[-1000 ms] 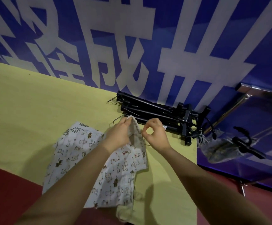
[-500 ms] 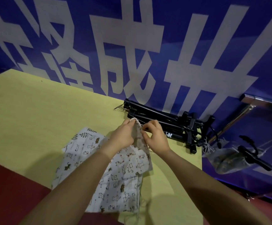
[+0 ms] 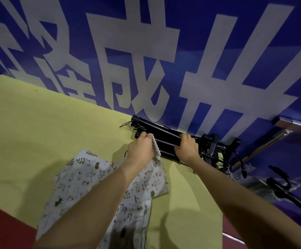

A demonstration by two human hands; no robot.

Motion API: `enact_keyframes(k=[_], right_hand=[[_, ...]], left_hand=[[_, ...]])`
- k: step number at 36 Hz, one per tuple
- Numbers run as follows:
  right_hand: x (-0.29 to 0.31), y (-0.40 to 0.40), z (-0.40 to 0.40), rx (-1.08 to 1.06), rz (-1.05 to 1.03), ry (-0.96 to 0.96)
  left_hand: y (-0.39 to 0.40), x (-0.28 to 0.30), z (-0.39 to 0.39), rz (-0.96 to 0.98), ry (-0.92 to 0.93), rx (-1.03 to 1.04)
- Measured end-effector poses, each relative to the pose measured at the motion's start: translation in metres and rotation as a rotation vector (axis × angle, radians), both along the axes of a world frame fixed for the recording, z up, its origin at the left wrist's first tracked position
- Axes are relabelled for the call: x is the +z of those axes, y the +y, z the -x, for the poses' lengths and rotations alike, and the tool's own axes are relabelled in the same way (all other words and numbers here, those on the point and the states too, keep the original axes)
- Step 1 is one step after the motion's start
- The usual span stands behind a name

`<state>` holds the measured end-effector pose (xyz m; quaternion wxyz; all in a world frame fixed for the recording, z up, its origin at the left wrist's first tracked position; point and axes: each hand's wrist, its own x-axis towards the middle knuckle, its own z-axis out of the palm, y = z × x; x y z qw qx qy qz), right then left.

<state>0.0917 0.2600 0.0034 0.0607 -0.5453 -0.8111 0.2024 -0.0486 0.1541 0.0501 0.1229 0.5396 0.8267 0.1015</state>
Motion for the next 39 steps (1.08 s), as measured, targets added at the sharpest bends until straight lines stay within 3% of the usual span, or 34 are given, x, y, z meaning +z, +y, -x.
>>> enact_keyframes(k=[5, 14, 20, 23, 33, 39], right_hand=[[-0.015, 0.027, 0.000, 0.031, 0.044, -0.098], [-0.027, 0.051, 0.016, 0.134, -0.102, -0.289], [-0.034, 0.037, 0.017, 0.364, -0.341, -0.216], [-0.036, 0.030, 0.019, 0.439, -0.307, -0.252], [-0.029, 0.017, 0.032, 0.384, -0.332, -0.447], [-0.028, 0.006, 0.030, 0.353, -0.293, -0.389]], left_hand=[[0.015, -0.006, 0.005, 0.032, -0.014, 0.004], [0.027, -0.025, 0.012, 0.024, -0.033, -0.004], [0.028, -0.031, 0.015, 0.009, -0.037, 0.012], [0.027, -0.031, 0.015, 0.007, -0.039, 0.018], [0.012, -0.030, 0.016, 0.035, -0.010, -0.001], [0.000, -0.025, 0.019, 0.019, -0.029, -0.003]])
